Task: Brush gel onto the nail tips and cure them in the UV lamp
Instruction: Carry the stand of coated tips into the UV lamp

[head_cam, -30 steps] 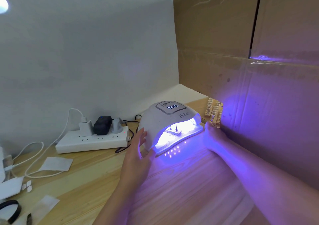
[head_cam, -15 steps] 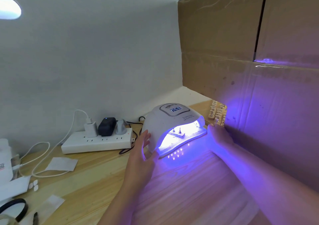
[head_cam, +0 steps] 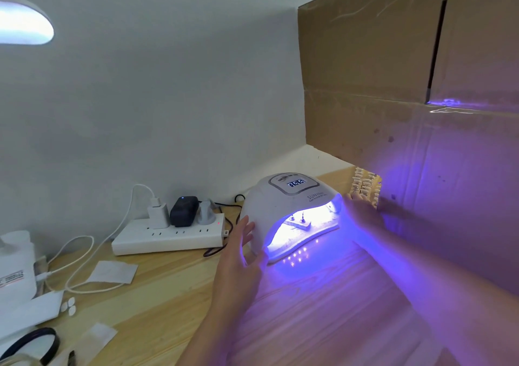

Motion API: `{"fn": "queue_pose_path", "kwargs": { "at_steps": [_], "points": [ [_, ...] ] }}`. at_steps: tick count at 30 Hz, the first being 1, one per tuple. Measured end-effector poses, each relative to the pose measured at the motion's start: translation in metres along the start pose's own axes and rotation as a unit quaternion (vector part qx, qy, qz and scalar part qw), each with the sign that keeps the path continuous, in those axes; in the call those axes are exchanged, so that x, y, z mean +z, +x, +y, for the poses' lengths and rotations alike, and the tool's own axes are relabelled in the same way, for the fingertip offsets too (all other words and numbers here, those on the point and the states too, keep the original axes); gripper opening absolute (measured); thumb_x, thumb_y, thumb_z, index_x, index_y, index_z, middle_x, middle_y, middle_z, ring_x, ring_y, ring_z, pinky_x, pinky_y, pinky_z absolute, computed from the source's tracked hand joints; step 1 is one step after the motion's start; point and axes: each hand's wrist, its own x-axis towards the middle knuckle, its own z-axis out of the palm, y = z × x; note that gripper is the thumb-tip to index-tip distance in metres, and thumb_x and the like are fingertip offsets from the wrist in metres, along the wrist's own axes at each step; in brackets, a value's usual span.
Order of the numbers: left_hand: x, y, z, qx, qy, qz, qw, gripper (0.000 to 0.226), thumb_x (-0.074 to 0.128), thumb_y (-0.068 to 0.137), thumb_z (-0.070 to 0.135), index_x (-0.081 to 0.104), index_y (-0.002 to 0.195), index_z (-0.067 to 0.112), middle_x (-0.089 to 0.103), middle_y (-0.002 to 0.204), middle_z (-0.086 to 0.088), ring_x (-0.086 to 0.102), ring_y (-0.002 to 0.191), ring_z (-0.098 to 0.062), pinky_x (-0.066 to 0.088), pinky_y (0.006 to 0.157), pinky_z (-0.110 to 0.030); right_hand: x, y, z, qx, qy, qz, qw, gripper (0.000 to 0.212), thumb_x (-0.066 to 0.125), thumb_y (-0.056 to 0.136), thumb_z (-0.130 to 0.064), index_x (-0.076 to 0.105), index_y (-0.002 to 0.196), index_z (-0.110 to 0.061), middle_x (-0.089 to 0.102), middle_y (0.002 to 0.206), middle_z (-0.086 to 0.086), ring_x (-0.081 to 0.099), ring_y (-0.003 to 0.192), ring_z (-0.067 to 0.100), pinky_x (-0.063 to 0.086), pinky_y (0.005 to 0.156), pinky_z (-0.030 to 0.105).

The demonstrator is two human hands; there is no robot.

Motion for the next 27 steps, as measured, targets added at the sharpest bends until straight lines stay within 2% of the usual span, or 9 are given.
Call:
{"fn": "queue_pose_path", "kwargs": {
  "at_steps": [3,6,9,11,14,17,19,23,27],
  "points": [
    [0.0,0.0,0.002,0.001,-0.002,-0.002,1.0,0.061,0.055,0.085,-0.001,0.036,0.135,0.027,0.047,0.114,0.029,0.047,0.105,0.011,0.039,0.069,0.003,-0.012,-0.003,0.005,-0.009,-0.021,-0.009,1.0,0.027,0.043,0.091,-0.001,0.051,0.117,0.0,0.053,0.12,0.015,0.052,0.112,0.028,0.046,0.082,0.032],
    [0.0,0.0,0.002,-0.004,-0.012,-0.002,1.0,0.059,0.055,0.085,-0.001,0.037,0.135,0.025,0.051,0.118,0.02,0.048,0.11,0.001,0.04,0.07,0.002,-0.026,-0.01,0.007,-0.001,0.153,0.032,0.988,0.032,0.039,0.088,0.006,0.056,0.116,0.003,0.055,0.122,0.017,0.051,0.113,0.031,0.041,0.083,0.029],
    [0.0,0.0,0.003,-0.005,-0.016,0.0,1.0,0.057,0.054,0.086,-0.001,0.039,0.134,0.025,0.051,0.121,0.017,0.048,0.113,-0.002,0.042,0.074,0.0,-0.044,-0.021,-0.009,-0.077,0.373,0.19,0.905,0.036,0.035,0.089,0.004,0.064,0.109,-0.005,0.059,0.109,0.012,0.055,0.105,0.027,0.038,0.082,0.028],
    [0.0,-0.001,0.004,-0.004,-0.017,0.001,1.0,0.056,0.053,0.086,0.0,0.039,0.134,0.027,0.051,0.122,0.016,0.048,0.112,-0.001,0.043,0.075,-0.002,-0.058,-0.022,-0.027,-0.138,0.396,0.185,0.889,0.036,0.036,0.09,-0.003,0.065,0.108,-0.014,0.053,0.1,0.0,0.051,0.091,0.017,0.034,0.072,0.023],
    [0.0,-0.002,0.005,-0.002,-0.026,-0.002,1.0,0.056,0.051,0.087,-0.002,0.038,0.134,0.027,0.051,0.118,0.019,0.048,0.111,-0.001,0.043,0.076,-0.002,-0.067,-0.018,-0.053,-0.197,0.299,0.03,0.933,0.04,0.032,0.095,-0.015,0.057,0.123,-0.027,0.043,0.089,-0.007,0.045,0.089,0.012,0.027,0.066,0.02],
    [0.0,-0.003,0.005,-0.001,-0.033,-0.002,0.999,0.056,0.049,0.088,-0.003,0.038,0.134,0.026,0.051,0.119,0.018,0.048,0.113,-0.001,0.043,0.075,-0.001,-0.065,-0.013,-0.065,-0.185,0.182,-0.045,0.965,0.04,0.026,0.097,-0.023,0.058,0.122,-0.028,0.043,0.106,0.005,0.048,0.103,0.022,0.035,0.078,0.026],
    [-0.001,-0.003,0.005,-0.001,-0.033,-0.002,0.999,0.056,0.049,0.088,-0.002,0.038,0.135,0.026,0.051,0.123,0.015,0.048,0.113,0.0,0.044,0.077,-0.003,-0.063,-0.014,-0.068,-0.198,0.138,-0.022,0.97,0.039,0.027,0.098,-0.023,0.061,0.118,-0.024,0.044,0.106,0.009,0.048,0.104,0.027,0.037,0.083,0.03],
    [0.0,-0.002,0.004,0.001,-0.027,0.005,1.0,0.056,0.05,0.088,-0.001,0.037,0.135,0.027,0.051,0.122,0.016,0.048,0.112,0.001,0.045,0.079,-0.006,-0.064,-0.018,-0.073,-0.302,-0.064,0.102,0.946,0.037,0.027,0.097,-0.024,0.062,0.1,-0.012,0.048,0.099,0.006,0.044,0.095,0.025,0.028,0.073,0.032],
    [0.0,-0.003,0.004,0.002,-0.029,0.001,1.0,0.056,0.05,0.087,-0.001,0.037,0.131,0.032,0.049,0.117,0.023,0.047,0.111,0.004,0.044,0.081,-0.006,-0.068,-0.016,-0.086,-0.324,-0.135,0.122,0.928,0.039,0.029,0.096,-0.024,0.063,0.093,-0.008,0.049,0.104,0.004,0.043,0.101,0.023,0.026,0.074,0.03]
  ]
}}
